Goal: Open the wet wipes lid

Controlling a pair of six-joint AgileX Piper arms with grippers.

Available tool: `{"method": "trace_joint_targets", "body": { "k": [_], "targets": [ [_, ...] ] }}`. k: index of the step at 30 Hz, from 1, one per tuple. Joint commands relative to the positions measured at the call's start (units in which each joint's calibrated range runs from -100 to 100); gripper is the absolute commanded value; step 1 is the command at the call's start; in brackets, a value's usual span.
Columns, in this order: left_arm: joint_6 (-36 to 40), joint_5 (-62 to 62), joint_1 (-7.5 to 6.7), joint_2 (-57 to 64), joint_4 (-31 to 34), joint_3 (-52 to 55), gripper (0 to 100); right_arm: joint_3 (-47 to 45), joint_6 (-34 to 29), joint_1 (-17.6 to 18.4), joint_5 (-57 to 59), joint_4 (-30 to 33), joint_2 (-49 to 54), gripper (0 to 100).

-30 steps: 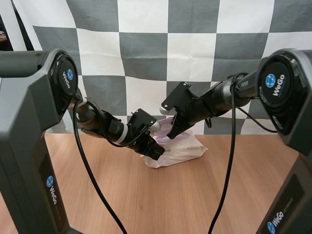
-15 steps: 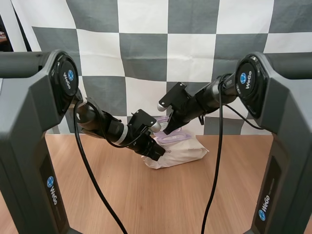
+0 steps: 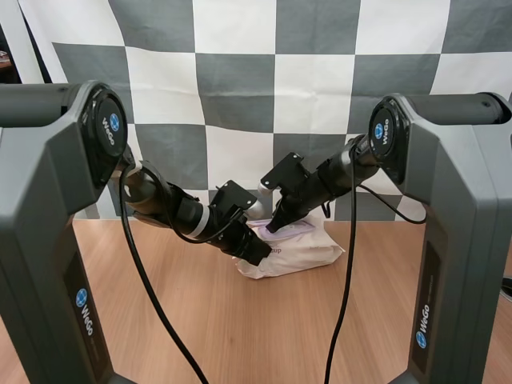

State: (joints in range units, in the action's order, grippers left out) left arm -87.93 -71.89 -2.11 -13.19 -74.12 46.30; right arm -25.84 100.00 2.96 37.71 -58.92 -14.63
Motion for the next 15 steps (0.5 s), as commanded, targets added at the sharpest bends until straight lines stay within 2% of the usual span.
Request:
{"method": "trace_joint_targets", "body": {
  "k": [1, 5, 10, 13, 15],
  "targets": [
    [0.0, 0.4, -0.02, 0.0, -0.3, 0.1, 0, -0.2, 0.0, 0.0, 0.7, 1.1, 0.0, 0],
    [0.2, -2.7, -0.02, 0.0, -0.3, 0.1, 0, -0.2, 0.0, 0.0, -2.5, 3.3, 3.0, 0],
    [0.2, -4.8, -0.02, 0.0, -0.4, 0.1, 0, -0.2, -1.1, 0.0, -5.3, 4.9, 16.7, 0],
    [0.2, -4.8, -0.02, 0.0, -0.2, 0.1, 4, -0.2, -8.4, 0.0, -5.1, 10.8, 26.7, 0],
    [0.2, -5.2, -0.02, 0.0, 0.4, 0.1, 16, -0.2, -16.4, 0.0, -4.5, 16.4, 34.3, 0]
  ]
}}
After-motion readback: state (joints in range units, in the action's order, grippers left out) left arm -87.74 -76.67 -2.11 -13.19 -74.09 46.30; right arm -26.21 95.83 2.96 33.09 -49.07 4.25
